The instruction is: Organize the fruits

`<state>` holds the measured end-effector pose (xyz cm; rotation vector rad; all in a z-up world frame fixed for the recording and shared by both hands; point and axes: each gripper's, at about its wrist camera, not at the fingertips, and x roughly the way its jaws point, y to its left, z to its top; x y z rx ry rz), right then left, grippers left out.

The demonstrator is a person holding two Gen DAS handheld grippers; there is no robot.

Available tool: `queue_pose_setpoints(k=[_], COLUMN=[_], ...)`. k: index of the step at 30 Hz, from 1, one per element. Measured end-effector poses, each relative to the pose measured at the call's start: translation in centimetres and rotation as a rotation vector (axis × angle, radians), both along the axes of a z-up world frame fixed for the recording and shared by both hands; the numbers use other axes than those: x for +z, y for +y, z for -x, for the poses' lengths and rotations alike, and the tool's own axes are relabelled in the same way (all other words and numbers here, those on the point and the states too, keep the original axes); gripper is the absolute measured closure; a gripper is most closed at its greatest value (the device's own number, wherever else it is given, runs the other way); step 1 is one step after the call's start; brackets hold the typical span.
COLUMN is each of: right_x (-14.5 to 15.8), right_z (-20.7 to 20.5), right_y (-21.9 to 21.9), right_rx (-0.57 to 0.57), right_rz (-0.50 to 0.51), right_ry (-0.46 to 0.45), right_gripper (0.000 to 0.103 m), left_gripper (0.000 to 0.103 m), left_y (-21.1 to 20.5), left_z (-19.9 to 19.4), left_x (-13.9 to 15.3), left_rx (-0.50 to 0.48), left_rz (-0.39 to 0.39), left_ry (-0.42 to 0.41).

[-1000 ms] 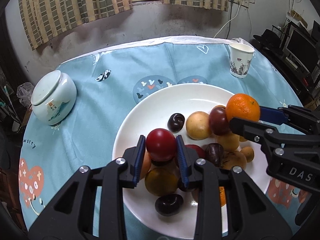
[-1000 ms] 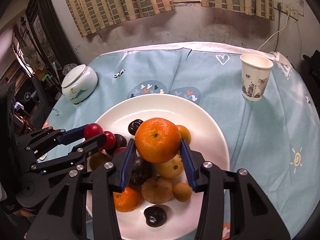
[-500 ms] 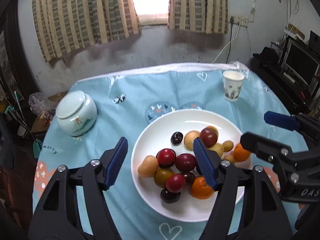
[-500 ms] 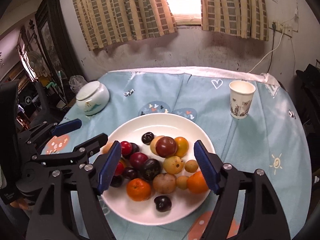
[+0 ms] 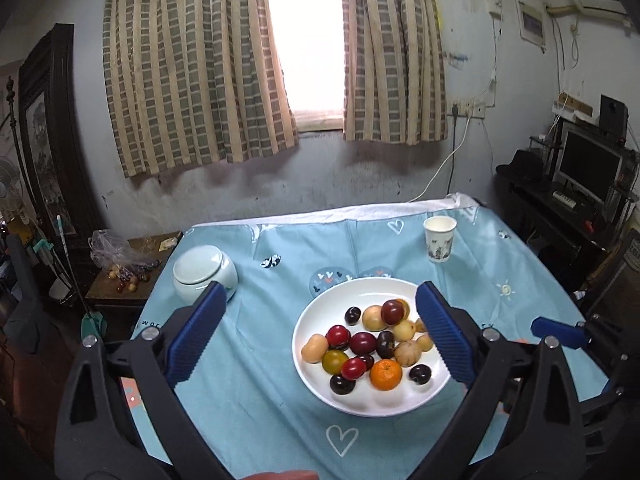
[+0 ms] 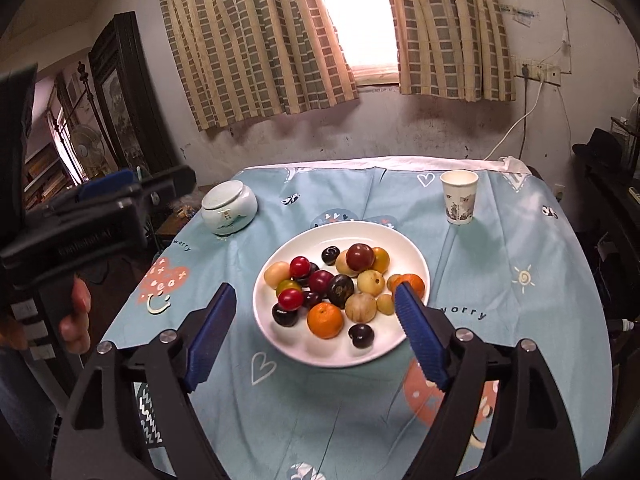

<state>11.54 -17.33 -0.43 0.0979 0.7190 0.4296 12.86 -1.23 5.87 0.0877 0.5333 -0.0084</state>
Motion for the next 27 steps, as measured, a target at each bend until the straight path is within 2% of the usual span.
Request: queue_pose_setpoints(k=[6,13,17,27], right_x=[1.6,2.4,2.8,3.4], right_z=[3.1,5.1,6.3,7.5], right_y=[-0.1,0.0,0.5,2.0], right_rx=[0.001,0.005,0.019,0.066], right_rz=[0.000,0.002,0.004,0.032], right_ry=[-0.038,-0.063,-0.075,-0.099], right_gripper=[0.021,0.016,0.016,0.015], left_gripper=[0.003,0.003,0.003,0.003], left_y=[-0.1,0.7,0.9,1.4], left_z=[2.9,5.2,6.4,7.5], left_x=[1.9,2.8,3.2,3.7], left_rx=[-0.014,0.031,0.069,0.097], left_rz=[0.021,0.062,0.041,0.040], left_ry=[-0.033,-0.059,-0.091,-0.087])
